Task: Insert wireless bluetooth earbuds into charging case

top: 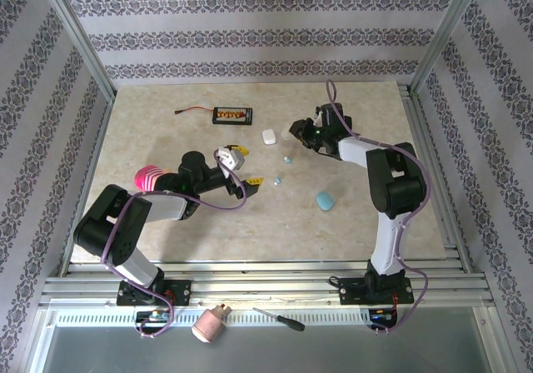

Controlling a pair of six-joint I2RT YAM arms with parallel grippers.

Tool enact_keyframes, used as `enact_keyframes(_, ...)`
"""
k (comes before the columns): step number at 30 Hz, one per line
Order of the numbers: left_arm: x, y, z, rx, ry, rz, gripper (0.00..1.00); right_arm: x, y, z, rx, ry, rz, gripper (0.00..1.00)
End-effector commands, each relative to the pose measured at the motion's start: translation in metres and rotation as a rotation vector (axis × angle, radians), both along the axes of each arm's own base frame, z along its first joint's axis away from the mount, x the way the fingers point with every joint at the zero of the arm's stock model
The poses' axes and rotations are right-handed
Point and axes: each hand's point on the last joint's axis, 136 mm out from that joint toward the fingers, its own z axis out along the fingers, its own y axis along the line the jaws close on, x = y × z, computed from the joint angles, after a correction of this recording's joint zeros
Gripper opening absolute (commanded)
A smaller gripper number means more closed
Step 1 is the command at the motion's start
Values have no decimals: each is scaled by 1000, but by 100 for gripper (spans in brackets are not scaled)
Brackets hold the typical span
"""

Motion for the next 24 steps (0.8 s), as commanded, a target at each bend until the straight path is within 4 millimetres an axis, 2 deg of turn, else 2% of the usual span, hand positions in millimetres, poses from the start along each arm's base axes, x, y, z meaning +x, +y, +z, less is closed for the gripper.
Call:
enact_keyframes(1, -6, -5, -3, 7, 1, -22, 100, 15, -11, -24, -97, 18, -13, 32)
enact_keyframes(6, -3, -5, -3, -2, 6, -11, 99, 23, -17, -50, -141, 59, -17, 36)
enact_keyframes(10, -2, -4, -3, 12, 7, -7, 99, 16, -24, -48, -207, 33, -1, 46)
enact_keyframes(14, 0, -3, -4, 18, 12, 3, 99, -2, -43, -32, -334, -11, 9, 64)
enact_keyframes(17, 1, -2, -4, 29, 15, 12, 99, -24, -52, -18, -423, -42, 49, 74)
enact_keyframes(19, 1, -1, -4, 41, 9, 16, 99, -47, -54, -9, -493, -63, 94, 80)
enact_keyframes(24, 2, 0, -4, 65, 12, 22, 99, -120, -62, 3, -750, -46, 206, 95)
